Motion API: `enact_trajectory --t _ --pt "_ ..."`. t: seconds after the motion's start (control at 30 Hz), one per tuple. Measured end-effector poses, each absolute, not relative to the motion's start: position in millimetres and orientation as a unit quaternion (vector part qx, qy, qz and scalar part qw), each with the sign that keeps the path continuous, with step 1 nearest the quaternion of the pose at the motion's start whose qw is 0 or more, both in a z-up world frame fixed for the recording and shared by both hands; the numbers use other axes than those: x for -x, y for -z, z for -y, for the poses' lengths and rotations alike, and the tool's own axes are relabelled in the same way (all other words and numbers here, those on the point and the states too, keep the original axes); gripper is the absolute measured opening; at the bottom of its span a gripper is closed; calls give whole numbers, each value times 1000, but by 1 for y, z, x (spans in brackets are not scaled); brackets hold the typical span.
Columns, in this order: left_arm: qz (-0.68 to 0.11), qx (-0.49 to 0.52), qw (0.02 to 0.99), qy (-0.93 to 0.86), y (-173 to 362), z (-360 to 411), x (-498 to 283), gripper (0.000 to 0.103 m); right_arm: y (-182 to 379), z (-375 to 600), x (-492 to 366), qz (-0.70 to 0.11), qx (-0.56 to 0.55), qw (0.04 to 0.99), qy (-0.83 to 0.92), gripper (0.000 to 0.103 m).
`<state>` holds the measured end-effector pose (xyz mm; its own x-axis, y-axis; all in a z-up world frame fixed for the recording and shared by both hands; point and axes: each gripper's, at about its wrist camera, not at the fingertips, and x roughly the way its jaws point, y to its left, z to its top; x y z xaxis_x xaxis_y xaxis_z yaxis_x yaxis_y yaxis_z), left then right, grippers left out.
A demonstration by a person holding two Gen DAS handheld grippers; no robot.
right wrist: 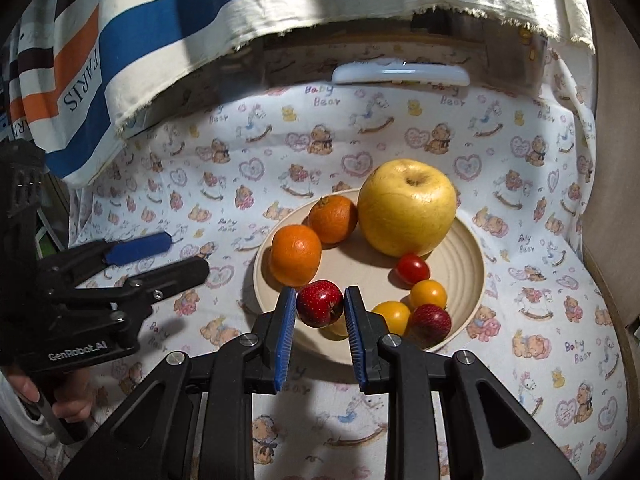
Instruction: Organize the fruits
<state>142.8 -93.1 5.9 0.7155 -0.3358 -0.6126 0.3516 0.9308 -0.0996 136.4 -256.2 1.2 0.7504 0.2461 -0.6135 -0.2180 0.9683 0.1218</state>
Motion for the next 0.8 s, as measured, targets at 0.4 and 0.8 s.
enact_trajectory --t 0.4,0.8 --pt "-242 -7 958 155 -13 77 -127 100 14 254 -146 -365 -28 921 -133 26" --pt "-244 -4 958 153 -9 77 -126 100 16 257 -149 -374 -44 917 -135 36"
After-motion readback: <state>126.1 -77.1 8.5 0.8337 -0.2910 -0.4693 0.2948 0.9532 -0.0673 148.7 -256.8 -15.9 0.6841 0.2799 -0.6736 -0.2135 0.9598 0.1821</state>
